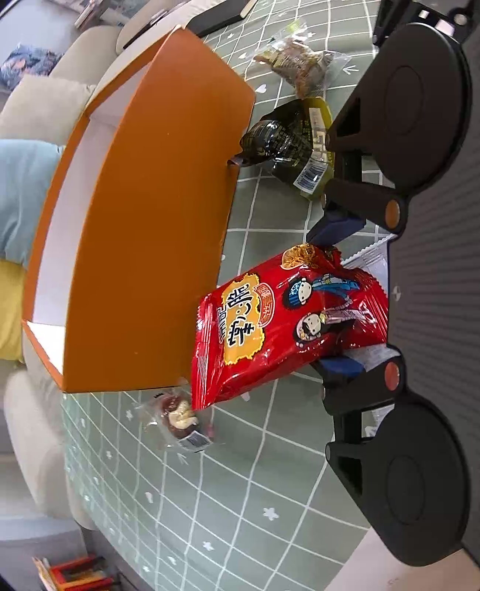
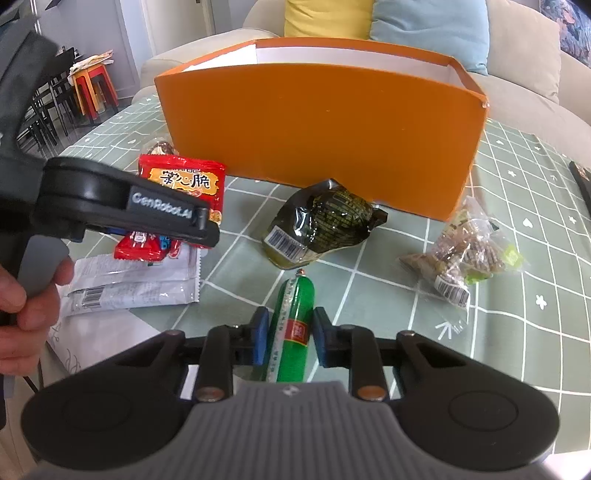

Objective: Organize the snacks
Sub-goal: 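Grasp the red cartoon snack bag with the left tool while the right tool grasps the green sausage, then lift both held snacks and carry them over the orange box, then lower both snacks into the orange box and open both tools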

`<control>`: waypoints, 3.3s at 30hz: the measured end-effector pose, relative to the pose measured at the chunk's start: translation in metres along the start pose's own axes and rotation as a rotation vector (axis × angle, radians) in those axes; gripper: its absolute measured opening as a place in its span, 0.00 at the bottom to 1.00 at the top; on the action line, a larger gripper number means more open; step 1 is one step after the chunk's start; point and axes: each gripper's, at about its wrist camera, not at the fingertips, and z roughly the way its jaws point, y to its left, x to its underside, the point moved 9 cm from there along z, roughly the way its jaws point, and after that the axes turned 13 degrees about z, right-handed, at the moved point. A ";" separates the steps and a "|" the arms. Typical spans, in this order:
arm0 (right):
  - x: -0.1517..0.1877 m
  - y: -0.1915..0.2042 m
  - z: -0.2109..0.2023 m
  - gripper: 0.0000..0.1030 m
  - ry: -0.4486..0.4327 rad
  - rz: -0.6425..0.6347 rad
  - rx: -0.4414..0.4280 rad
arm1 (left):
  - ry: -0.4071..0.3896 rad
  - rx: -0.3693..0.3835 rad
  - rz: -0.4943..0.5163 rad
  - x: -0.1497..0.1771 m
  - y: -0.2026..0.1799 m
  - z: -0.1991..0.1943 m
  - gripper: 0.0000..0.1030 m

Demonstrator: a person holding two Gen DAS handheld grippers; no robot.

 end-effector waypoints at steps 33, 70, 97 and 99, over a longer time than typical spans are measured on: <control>-0.015 -0.003 -0.044 0.19 -0.100 0.029 0.001 | -0.205 0.141 -0.025 -0.017 0.002 -0.096 0.37; -0.216 0.001 -0.009 0.19 -0.242 0.003 0.071 | -0.329 0.080 0.202 -0.165 -0.019 -0.067 0.34; -0.204 -0.025 0.078 0.20 -0.105 -0.090 0.250 | -0.240 -0.182 0.271 -0.179 0.007 0.000 0.61; -0.203 -0.025 0.078 0.20 -0.105 -0.091 0.252 | -0.250 -0.196 0.276 -0.180 0.008 -0.003 0.68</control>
